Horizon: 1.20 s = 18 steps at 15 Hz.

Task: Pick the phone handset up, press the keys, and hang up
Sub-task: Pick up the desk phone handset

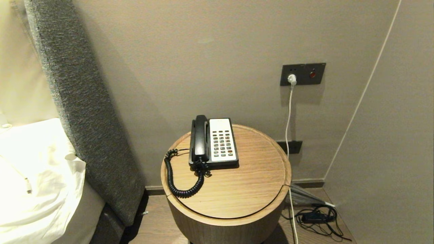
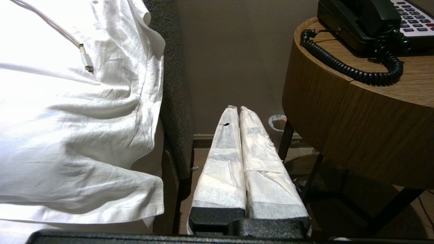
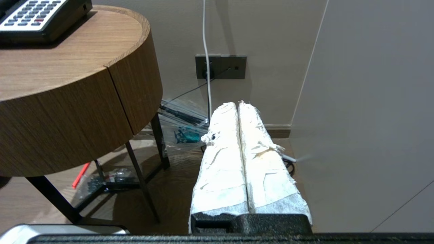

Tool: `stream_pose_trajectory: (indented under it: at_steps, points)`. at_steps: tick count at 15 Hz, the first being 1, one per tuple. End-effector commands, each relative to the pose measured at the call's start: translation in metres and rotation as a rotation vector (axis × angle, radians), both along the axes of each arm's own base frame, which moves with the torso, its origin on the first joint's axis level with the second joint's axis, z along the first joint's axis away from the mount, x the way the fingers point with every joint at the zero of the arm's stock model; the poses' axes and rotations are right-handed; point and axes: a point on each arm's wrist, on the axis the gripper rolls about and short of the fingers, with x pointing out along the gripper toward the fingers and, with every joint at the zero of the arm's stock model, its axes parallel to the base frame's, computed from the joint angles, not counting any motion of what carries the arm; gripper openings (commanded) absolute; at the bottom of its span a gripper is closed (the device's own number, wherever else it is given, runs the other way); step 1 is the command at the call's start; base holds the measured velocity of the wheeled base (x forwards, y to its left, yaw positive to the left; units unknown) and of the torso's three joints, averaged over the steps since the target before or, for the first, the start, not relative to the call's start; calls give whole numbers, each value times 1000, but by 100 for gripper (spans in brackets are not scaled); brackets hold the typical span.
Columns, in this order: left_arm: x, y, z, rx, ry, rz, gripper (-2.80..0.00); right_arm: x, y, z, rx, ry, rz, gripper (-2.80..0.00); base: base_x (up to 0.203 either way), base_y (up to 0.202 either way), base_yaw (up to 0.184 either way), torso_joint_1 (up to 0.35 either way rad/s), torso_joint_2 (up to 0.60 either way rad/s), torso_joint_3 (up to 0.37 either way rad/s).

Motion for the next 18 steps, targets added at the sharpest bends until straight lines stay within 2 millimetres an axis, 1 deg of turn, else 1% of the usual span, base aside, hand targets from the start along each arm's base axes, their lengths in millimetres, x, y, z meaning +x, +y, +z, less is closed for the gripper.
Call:
stream_pose_trajectory:
  at_steps: [1, 15, 18]
  points:
    - [0, 0, 0, 0, 1, 1, -280, 0, 0, 0, 1, 3, 0, -280, 0, 0, 0, 0, 0, 0]
    - [0, 0, 0, 6, 4, -2, -280, 0, 0, 0, 3, 2, -1, -280, 0, 0, 0, 0, 0, 0]
    - [0, 0, 0, 0, 4, -1, -280, 0, 0, 0, 3, 3, 0, -280, 176, 0, -1, 0, 1, 3]
